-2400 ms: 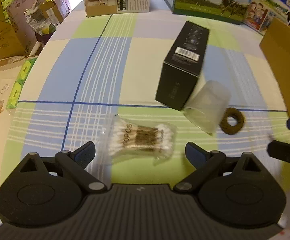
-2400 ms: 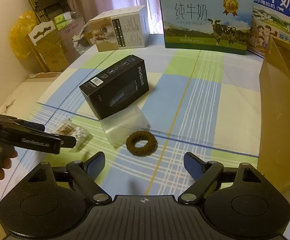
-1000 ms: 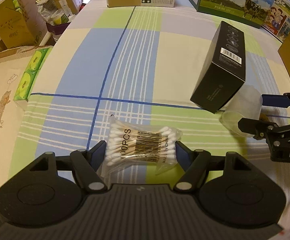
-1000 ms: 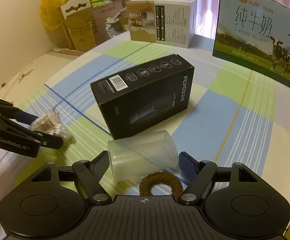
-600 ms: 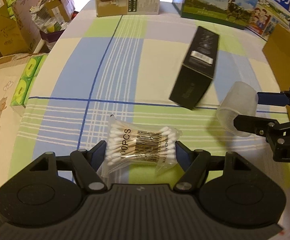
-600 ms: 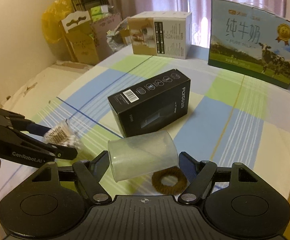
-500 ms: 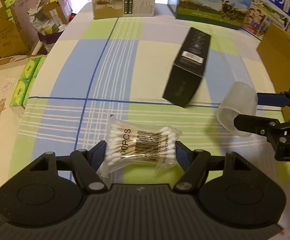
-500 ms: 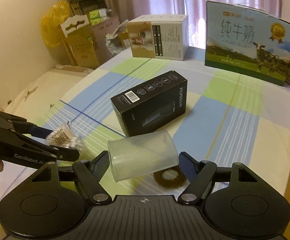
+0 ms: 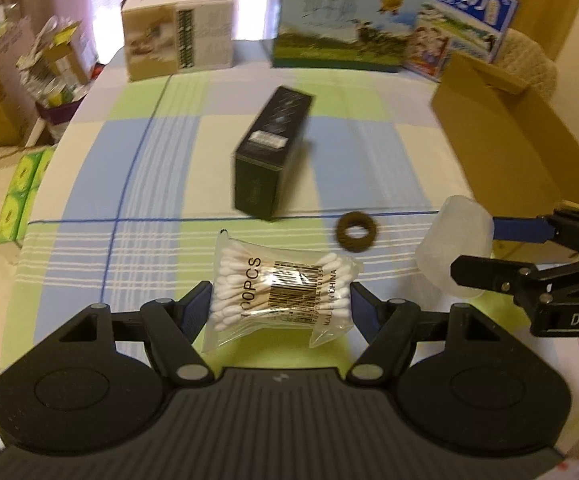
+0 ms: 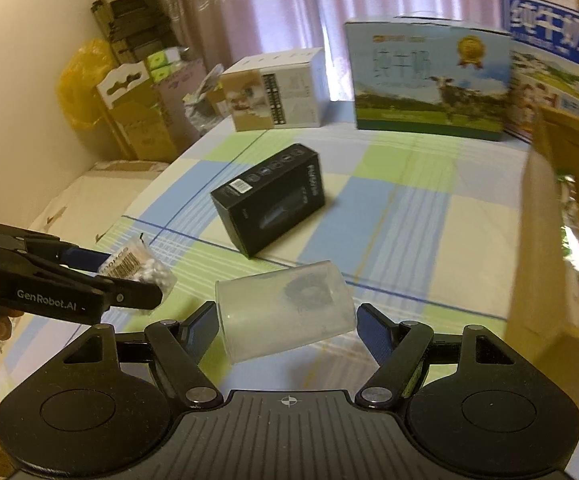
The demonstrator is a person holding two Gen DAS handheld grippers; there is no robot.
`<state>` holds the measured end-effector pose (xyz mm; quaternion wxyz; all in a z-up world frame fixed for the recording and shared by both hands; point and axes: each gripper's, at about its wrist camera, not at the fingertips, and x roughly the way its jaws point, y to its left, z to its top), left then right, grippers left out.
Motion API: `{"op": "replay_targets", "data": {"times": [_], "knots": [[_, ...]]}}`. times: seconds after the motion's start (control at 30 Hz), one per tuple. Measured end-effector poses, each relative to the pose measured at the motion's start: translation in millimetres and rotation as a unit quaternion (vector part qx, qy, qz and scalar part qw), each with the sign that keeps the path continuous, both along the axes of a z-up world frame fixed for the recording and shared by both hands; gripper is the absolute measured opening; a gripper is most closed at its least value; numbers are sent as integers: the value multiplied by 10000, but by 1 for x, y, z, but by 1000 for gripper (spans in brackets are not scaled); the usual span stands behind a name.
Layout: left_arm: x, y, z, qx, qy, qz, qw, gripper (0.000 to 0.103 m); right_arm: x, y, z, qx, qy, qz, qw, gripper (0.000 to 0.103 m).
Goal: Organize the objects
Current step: 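Carry the swab bag and clear cup over the cardboard box with both tools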
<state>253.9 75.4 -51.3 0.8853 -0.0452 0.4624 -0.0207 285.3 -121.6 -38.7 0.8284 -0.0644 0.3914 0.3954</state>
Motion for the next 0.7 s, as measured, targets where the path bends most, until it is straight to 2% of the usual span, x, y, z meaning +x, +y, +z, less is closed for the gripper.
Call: {"op": "replay_targets", "data": {"times": [0.37,0.7], "knots": [[-5,-54,22,-98,-201,-649,9976,70,-20,-64,30,166,-163,-583,9980,72],[3,-117,39,-158,-417,-1253,9911,70,-23,-118,53,269,-348,-964,9944,72]]}}
